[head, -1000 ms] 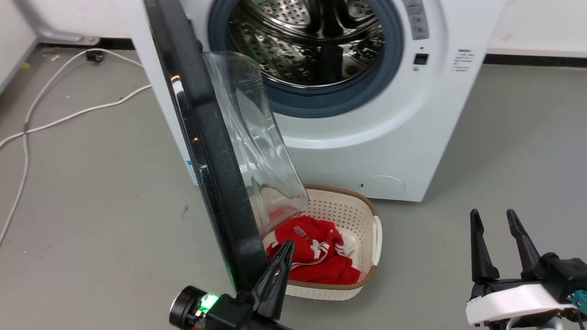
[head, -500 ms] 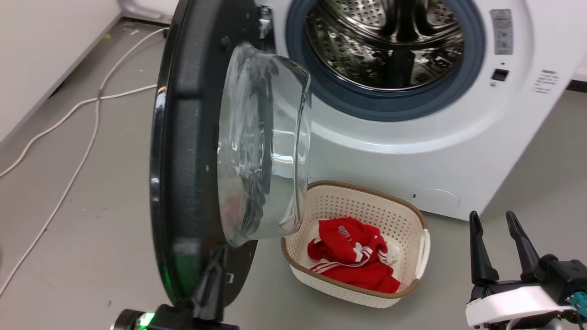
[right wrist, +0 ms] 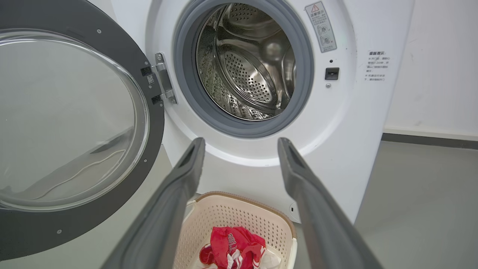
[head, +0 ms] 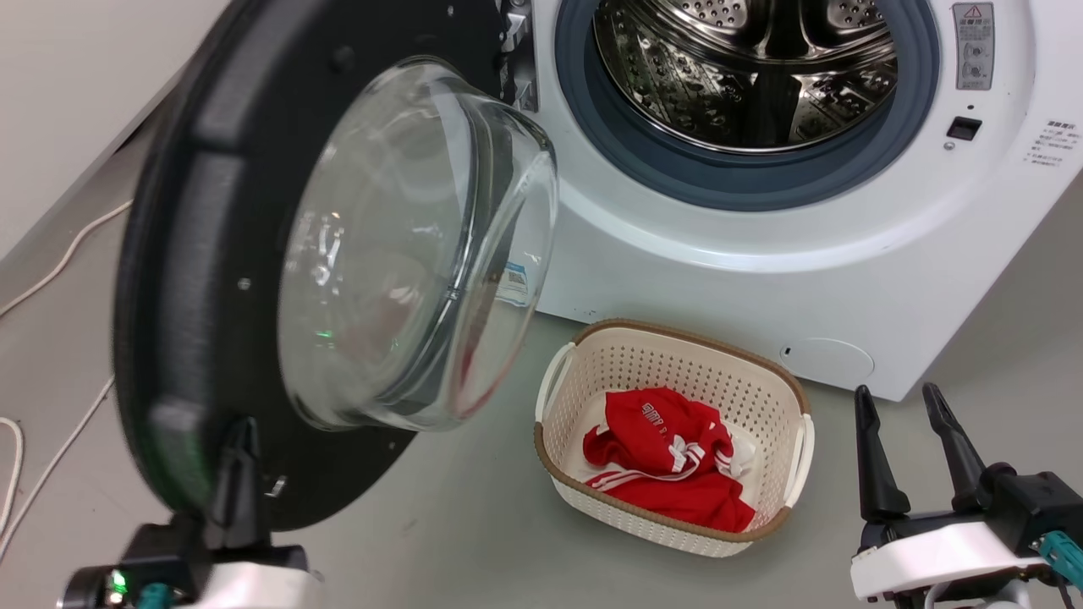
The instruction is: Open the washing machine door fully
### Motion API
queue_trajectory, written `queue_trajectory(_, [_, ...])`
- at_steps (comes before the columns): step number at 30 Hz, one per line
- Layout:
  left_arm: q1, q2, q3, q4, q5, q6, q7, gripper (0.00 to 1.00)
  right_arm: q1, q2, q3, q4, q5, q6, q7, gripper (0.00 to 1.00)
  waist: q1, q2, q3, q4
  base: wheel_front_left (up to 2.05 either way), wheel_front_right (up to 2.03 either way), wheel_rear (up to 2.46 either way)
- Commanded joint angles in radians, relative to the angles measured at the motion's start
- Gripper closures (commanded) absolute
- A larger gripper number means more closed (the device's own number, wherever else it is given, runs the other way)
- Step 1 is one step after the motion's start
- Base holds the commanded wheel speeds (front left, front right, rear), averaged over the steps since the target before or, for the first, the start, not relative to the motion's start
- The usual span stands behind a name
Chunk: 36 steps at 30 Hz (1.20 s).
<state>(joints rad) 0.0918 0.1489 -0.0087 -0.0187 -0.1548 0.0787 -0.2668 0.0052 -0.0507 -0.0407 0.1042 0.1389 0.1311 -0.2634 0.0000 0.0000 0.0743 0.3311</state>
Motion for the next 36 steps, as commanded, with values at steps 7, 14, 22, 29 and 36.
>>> queue_trajectory(7, [-0.112, 0.028, 0.145, 0.091, -0.056, -0.034, 0.003, 1.00, -0.033, 0.001, 0.002, -0.005, -0.024, -0.001, 0.002, 0.00, 0.0000, 0.0000, 0.044, -0.030, 0.00, 0.00, 0.00])
queue_trajectory(14, [-0.192, 0.070, 0.239, 0.183, -0.062, -0.066, 0.003, 1.00, -0.049, 0.001, 0.005, -0.008, -0.029, -0.001, 0.004, 0.00, 0.0000, 0.0000, 0.069, -0.049, 0.00, 0.00, 0.00])
queue_trajectory(22, [-0.255, 0.116, 0.369, 0.309, -0.042, -0.069, 0.004, 1.00, -0.063, 0.001, 0.005, -0.015, -0.037, -0.001, 0.008, 0.00, 0.0000, 0.0000, 0.088, -0.083, 0.00, 0.00, 0.00])
queue_trajectory(29, [-0.311, 0.174, 0.426, 0.397, -0.040, -0.106, 0.003, 1.00, -0.067, 0.001, 0.004, -0.023, -0.042, -0.001, 0.013, 0.00, 0.0000, 0.0000, 0.092, -0.099, 0.00, 0.00, 0.00])
queue_trajectory(36, [-0.302, 0.149, 0.446, 0.399, 0.000, -0.116, 0.003, 1.00, -0.057, 0.001, 0.005, -0.019, -0.035, -0.001, 0.015, 0.00, 0.0000, 0.0000, 0.076, -0.107, 0.00, 0.00, 0.00])
